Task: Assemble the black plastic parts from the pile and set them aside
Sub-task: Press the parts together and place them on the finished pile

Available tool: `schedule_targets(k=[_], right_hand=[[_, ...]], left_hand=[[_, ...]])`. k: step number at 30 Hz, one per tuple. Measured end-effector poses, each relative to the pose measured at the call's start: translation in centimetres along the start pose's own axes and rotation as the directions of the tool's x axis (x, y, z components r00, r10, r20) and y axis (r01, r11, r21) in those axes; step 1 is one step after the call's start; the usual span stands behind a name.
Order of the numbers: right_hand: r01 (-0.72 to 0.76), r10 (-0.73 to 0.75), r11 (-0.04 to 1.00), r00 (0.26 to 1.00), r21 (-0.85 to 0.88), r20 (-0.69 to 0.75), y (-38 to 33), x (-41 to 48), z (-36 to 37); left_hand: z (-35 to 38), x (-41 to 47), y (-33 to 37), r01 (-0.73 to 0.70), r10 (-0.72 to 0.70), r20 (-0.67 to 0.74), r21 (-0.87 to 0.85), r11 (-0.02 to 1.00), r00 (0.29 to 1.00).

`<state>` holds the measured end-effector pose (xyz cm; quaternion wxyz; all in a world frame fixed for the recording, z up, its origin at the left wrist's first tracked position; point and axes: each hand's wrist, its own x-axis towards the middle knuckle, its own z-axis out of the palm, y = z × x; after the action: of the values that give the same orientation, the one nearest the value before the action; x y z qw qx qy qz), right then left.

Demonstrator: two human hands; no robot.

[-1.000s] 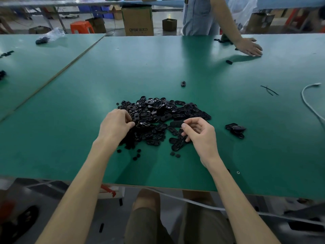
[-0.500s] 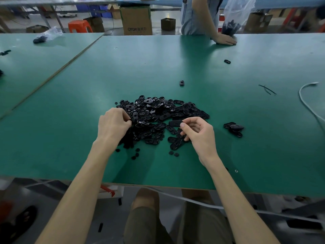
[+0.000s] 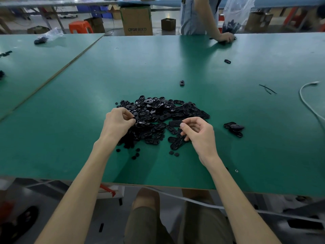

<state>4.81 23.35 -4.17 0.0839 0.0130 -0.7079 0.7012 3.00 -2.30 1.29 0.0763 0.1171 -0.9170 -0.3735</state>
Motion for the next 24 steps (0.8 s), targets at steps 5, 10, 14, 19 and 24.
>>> schedule_targets(k=[5, 10, 14, 19, 24], right_hand=[[0.002, -0.002, 1.000, 1.000, -0.011, 0.002, 0.0, -0.1, 0.0], [0.002, -0.002, 1.000, 1.000, -0.008, 0.000, -0.1, 0.0, 0.0], [0.001, -0.001, 1.000, 1.000, -0.011, 0.002, -0.1, -0.1, 0.0], [-0.001, 0.001, 1.000, 1.000, 0.006, -0.005, -0.2, -0.1, 0.0], [-0.001, 0.001, 1.000, 1.000, 0.012, -0.018, -0.3, -0.1, 0.0]], left_hand=[[0.1, 0.0, -0.1, 0.001, -0.001, 0.013, -0.022, 1.000, 1.000], [-0.1, 0.1, -0.2, 0.005, -0.005, 0.040, -0.001, 1.000, 0.999], [-0.3, 0.2, -0.3, -0.014, 0.014, 0.028, -0.004, 1.000, 1.000], [0.6, -0.7, 1.4, -0.099, 0.116, 0.052, -0.250, 0.963, 0.992], [4.0, -2.1, 3.7, -0.180, 0.266, 0.121, -0.474, 0.862, 0.956]])
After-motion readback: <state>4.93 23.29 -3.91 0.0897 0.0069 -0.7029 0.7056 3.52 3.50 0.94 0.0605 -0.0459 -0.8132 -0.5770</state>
